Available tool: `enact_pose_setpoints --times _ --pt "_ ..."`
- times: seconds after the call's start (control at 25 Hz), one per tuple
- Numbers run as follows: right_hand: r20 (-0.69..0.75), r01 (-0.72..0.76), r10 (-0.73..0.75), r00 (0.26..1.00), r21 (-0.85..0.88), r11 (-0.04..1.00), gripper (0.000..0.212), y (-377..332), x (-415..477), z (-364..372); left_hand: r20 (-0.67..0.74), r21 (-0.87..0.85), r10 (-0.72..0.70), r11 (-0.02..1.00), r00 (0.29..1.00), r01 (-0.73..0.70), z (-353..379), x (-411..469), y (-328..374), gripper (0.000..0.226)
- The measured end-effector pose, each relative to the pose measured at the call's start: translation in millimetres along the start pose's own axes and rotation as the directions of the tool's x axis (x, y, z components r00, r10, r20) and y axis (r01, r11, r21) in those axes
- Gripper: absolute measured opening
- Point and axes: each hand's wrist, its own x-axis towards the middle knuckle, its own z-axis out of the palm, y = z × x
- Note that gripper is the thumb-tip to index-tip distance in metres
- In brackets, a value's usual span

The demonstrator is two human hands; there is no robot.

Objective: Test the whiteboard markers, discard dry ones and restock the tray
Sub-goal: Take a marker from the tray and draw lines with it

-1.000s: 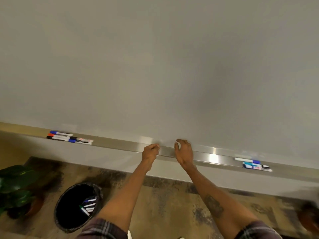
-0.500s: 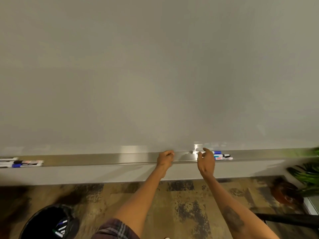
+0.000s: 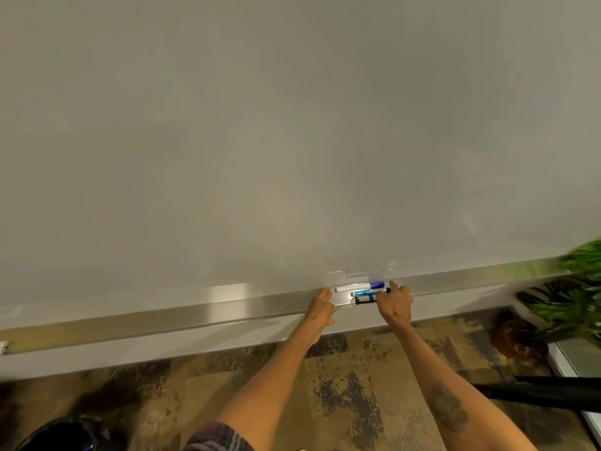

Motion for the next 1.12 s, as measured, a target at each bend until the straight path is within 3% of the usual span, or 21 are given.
enact_pose_setpoints --times 0.36,0.56,0.8,0.96,1.12 --pt "0.068 -0.028 0.022 0.997 0.087 0.996 0.037 5.2 21.8 12.9 0.011 -0.027 0.0 1.0 1.0 0.001 20.0 16.7 -2.7 0.064" --pt "-0.129 0.009 0.033 0.991 0.318 0.948 0.034 -7.7 -2.9 17.5 -0.015 -0.089 0.0 0.996 1.0 -0.001 11.7 9.2 -5.5 0.047" --pt "-0.255 0.132 0.046 0.966 0.639 0.758 0.049 -62.2 -69.7 14.8 -0.01 -0.032 0.063 0.997 0.998 -0.063 -9.1 -24.3 -6.5 0.014" --pt "-0.309 0.281 -0.09 0.947 0.661 0.695 0.044 -92.6 -109.7 22.1 -0.071 0.119 0.216 0.971 0.974 -0.206 -43.7 -55.0 1.7 0.024" --pt "-0.265 0.411 -0.316 0.911 0.655 0.635 0.048 -123.9 -164.3 57.5 -0.183 -0.012 0.393 0.916 0.901 -0.402 -89.8 -91.3 15.2 0.029"
